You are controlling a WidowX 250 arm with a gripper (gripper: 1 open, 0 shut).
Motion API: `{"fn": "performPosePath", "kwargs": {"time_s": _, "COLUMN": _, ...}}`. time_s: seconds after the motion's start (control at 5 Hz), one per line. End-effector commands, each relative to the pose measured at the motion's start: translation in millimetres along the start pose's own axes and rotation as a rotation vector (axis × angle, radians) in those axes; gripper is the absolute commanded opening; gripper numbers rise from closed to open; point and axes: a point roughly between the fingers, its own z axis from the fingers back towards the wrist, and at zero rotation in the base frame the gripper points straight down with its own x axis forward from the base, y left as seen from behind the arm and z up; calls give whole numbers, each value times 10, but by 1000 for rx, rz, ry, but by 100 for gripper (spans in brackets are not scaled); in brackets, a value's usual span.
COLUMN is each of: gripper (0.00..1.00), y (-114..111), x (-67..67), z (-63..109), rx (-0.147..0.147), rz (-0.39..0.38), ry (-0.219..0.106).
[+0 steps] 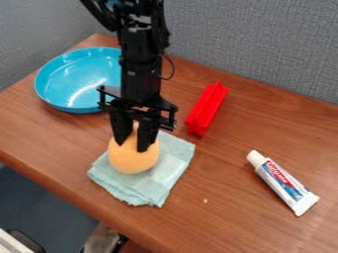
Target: Put the yellow ball on the blue plate
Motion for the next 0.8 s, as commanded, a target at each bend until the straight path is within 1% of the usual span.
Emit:
{"fn": "performPosePath", "kwargs": {"time_s": 0.0, "gripper": 0, "y": 49, "x": 56, "z": 219, "rx": -10, "rz": 15, "ry": -71}}
{"fn": "performPosePath", "kwargs": {"time_s": 0.2, "gripper": 0, "y": 82, "x": 62, "z": 271, "rx": -17, "rz": 18, "ry": -74}}
{"fn": "performPosePath", "kwargs": {"time_s": 0.4, "gripper": 0, "y": 132, "x": 83, "z": 367, "rx": -24, "rz": 29, "ry": -86}}
{"fn": "performPosePath", "kwargs": {"time_s": 0.6, "gripper": 0, "y": 256, "x": 156, "z": 604, "rx": -35, "rz": 64, "ry": -129}}
